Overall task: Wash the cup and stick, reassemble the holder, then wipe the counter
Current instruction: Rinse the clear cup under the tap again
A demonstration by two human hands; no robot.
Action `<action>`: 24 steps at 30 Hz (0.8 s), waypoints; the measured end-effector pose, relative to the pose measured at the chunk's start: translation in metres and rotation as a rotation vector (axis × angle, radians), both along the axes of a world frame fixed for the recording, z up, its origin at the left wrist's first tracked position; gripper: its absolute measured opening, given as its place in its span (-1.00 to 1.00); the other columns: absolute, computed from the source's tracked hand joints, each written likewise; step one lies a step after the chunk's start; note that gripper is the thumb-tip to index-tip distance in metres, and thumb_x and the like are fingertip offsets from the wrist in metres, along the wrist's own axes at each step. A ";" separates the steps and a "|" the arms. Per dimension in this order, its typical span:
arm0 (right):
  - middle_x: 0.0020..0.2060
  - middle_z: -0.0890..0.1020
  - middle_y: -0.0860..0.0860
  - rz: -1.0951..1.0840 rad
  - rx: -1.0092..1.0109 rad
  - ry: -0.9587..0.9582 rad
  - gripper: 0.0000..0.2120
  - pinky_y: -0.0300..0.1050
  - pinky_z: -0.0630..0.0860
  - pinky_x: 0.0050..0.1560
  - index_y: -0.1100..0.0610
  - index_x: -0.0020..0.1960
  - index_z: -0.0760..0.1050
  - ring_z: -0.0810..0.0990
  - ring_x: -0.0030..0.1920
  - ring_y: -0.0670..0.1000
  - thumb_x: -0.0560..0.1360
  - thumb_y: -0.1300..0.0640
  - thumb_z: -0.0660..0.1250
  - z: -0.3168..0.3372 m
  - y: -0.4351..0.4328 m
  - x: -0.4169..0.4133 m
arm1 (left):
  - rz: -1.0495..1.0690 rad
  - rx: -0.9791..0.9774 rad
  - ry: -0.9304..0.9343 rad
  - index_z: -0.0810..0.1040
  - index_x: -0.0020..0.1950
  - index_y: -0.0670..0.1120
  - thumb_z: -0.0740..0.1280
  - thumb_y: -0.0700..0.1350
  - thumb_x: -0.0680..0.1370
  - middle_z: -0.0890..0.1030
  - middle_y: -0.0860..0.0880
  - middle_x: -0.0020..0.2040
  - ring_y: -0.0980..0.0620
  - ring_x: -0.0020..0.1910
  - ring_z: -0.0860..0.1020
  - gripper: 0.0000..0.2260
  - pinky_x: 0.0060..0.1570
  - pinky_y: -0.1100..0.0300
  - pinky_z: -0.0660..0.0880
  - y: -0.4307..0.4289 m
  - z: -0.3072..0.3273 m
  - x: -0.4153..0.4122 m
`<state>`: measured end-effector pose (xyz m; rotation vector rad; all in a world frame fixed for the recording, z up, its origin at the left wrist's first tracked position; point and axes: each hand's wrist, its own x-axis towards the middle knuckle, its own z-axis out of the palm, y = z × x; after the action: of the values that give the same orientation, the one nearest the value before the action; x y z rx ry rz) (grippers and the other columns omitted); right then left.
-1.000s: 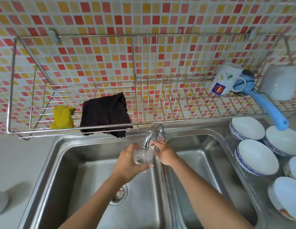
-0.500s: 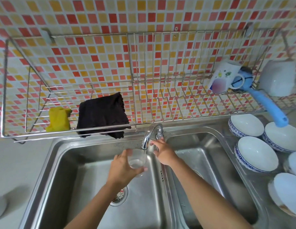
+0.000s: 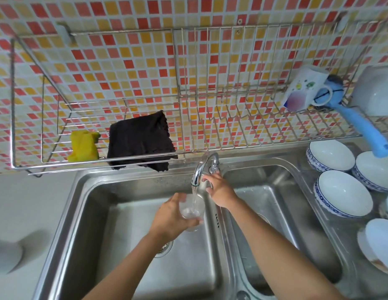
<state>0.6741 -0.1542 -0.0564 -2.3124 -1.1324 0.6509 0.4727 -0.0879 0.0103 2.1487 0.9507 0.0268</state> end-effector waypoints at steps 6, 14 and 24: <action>0.32 0.41 0.08 -0.079 0.029 0.052 -0.74 -0.13 0.40 0.14 0.06 0.22 0.46 0.43 0.29 0.12 0.55 0.19 0.26 -0.001 0.004 -0.001 | 0.013 0.031 -0.021 0.40 0.24 0.06 0.55 0.26 0.21 0.55 0.17 0.17 0.05 0.08 0.56 -0.30 0.05 0.16 0.46 0.002 0.000 0.001; 0.04 0.58 0.06 -0.259 0.180 0.203 -0.78 -0.21 0.34 -0.12 0.16 0.16 0.50 0.51 -0.06 0.01 0.59 0.07 0.24 0.008 0.002 0.005 | -0.002 0.066 -0.073 0.37 0.29 0.06 0.56 0.23 0.24 0.54 0.15 0.24 0.04 0.19 0.53 -0.28 0.10 0.15 0.46 0.003 0.001 0.003; 0.07 0.60 0.08 -0.466 0.318 0.290 -0.73 -0.18 0.31 -0.15 0.13 0.20 0.46 0.50 -0.06 0.01 0.62 0.00 0.16 0.000 -0.005 0.001 | 0.010 0.092 -0.151 0.38 0.26 0.12 0.54 0.25 0.23 0.56 0.16 0.17 0.05 0.11 0.55 -0.31 0.05 0.12 0.50 0.003 -0.001 0.002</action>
<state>0.6749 -0.1594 -0.0560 -2.0211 -0.4958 0.5541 0.4744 -0.0852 0.0094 2.1913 0.8881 0.2387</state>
